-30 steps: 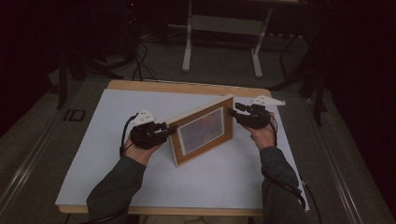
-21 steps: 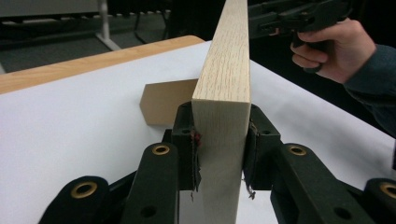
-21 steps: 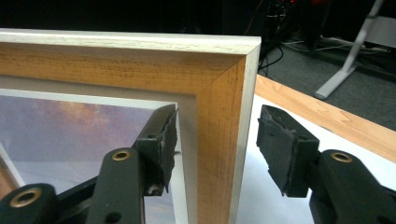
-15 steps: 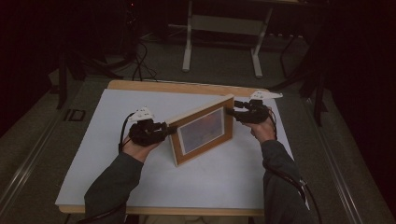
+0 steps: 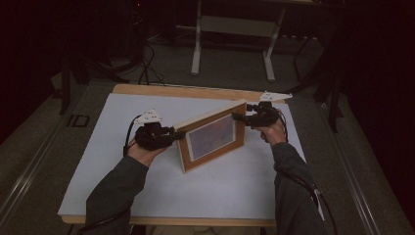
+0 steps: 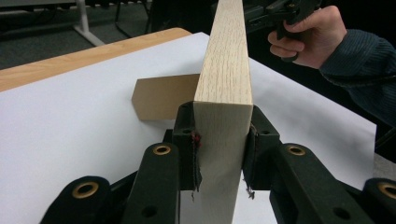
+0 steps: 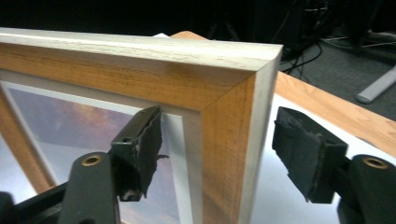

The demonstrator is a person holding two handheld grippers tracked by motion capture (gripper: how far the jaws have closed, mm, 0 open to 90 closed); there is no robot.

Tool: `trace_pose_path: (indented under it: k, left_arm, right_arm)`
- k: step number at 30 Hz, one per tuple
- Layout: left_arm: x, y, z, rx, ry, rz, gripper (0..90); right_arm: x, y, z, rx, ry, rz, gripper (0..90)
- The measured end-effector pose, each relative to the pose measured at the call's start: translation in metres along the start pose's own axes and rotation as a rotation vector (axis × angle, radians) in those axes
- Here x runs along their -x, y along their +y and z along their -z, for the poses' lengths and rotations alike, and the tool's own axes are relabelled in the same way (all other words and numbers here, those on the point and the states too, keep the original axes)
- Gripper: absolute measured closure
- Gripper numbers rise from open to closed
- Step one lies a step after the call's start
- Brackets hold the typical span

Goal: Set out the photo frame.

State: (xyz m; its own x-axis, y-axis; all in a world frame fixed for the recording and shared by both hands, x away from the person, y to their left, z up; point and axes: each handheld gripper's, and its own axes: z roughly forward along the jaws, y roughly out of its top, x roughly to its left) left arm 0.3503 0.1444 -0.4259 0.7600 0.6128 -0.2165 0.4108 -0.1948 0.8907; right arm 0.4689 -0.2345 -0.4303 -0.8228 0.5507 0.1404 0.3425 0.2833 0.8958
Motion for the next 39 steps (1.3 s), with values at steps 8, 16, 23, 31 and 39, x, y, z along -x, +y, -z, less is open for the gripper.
trace_pose_path:
  k: [8, 16, 23, 31, 39]
  left_arm:
    - [-0.005, 0.0, -0.001, 0.0, 0.007, 0.012, 71.8]
    - [-0.008, 0.001, -0.003, -0.001, 0.019, 0.013, 71.2]
    - [-0.01, 0.002, -0.005, -0.003, 0.028, 0.007, 70.9]
    - [-0.015, 0.003, -0.008, 0.003, 0.027, 0.002, 70.5]
    - [-0.019, 0.004, -0.01, 0.0, 0.014, -0.016, 69.8]
  right_arm:
    - [-0.001, -0.001, -0.004, 0.003, 0.007, -0.013, 38.5]
    - [-0.001, -0.004, -0.001, 0.009, -0.004, -0.025, 41.0]
    - [-0.003, -0.008, 0.003, 0.019, -0.014, -0.036, 44.0]
    - [-0.004, -0.011, 0.008, 0.024, -0.029, -0.039, 47.1]
    - [-0.007, -0.015, 0.013, 0.031, -0.042, -0.043, 49.7]
